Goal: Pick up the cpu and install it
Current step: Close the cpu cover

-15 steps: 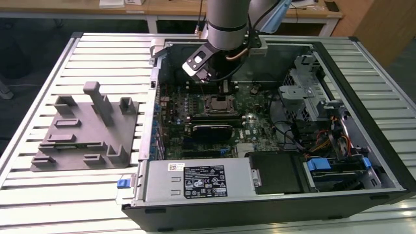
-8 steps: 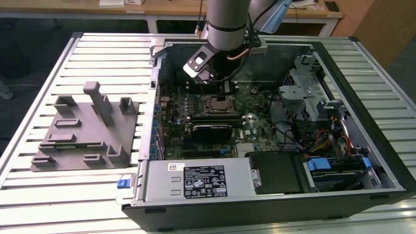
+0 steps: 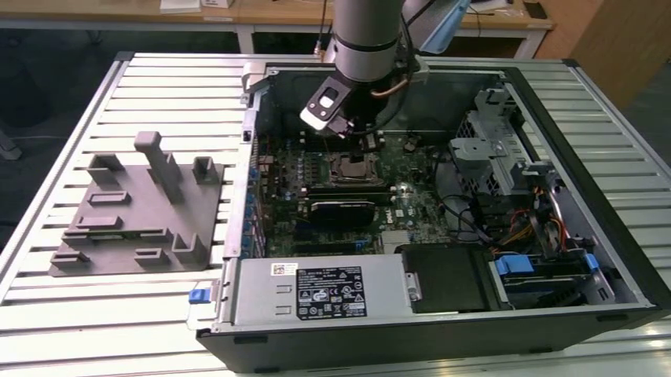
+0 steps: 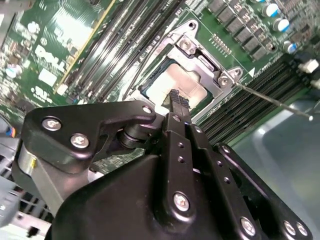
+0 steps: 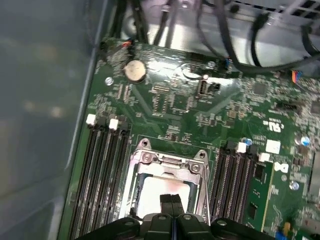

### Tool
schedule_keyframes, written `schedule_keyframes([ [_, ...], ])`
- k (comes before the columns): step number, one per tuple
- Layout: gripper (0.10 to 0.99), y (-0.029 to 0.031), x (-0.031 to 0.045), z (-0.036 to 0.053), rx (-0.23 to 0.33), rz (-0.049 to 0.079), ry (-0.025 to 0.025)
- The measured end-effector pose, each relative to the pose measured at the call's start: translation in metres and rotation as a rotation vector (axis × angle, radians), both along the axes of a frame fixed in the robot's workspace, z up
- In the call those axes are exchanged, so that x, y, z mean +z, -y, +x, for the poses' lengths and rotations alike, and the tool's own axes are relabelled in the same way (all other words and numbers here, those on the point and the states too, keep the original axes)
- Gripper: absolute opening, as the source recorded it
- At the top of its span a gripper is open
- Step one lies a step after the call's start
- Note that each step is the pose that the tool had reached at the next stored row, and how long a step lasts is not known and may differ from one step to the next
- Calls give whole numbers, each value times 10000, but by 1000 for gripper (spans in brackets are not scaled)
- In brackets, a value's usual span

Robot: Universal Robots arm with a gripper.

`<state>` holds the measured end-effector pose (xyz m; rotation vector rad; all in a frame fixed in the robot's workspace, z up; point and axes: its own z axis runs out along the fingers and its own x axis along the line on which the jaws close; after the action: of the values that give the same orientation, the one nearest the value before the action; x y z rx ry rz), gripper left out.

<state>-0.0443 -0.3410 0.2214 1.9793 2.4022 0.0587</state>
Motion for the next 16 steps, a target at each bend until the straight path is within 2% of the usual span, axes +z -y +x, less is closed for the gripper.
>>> schedule_keyframes([
  [16, 106, 0, -9, 0, 2937, 0, 0],
])
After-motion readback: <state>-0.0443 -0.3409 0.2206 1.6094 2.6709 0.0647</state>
